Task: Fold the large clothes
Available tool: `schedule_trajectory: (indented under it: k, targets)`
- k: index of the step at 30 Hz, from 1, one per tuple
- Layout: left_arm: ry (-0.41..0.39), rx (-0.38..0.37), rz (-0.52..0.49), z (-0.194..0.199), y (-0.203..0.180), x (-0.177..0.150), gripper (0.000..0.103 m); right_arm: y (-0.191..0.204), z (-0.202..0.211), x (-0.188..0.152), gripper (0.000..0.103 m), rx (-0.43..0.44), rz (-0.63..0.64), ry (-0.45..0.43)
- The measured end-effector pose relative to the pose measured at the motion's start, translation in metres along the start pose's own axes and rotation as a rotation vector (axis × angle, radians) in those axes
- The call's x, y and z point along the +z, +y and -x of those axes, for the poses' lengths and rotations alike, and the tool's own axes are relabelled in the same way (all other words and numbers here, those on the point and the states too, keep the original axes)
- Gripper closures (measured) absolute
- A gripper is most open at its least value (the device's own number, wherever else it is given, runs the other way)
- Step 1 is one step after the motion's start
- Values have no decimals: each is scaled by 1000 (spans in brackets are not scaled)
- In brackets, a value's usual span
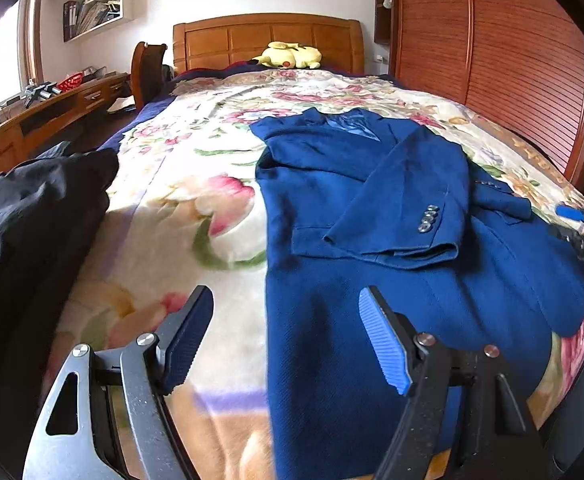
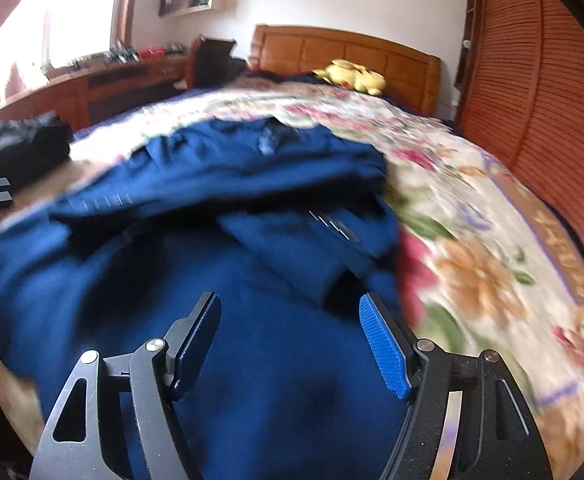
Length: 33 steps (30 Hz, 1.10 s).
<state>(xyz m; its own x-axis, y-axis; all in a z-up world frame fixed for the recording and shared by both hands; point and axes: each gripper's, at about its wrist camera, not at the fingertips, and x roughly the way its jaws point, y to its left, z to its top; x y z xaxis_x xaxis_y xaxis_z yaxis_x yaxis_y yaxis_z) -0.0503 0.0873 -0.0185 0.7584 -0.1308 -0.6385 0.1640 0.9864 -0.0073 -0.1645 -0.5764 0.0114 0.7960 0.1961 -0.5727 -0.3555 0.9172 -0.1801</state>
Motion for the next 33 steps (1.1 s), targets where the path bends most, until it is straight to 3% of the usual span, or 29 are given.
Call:
schedule_trajectory:
  k: [10,19,33]
  targets:
    - [-1,-21,9,6,7,-12,30,-39,19,-24,29,-90,-93,86]
    - [39,-30,2,2,7,-21,46,-40,17,-32,29,-46,-105,105]
    - [126,-35,-32,-17,-1,-34,47,-42,13,-36,30,6,-95,162]
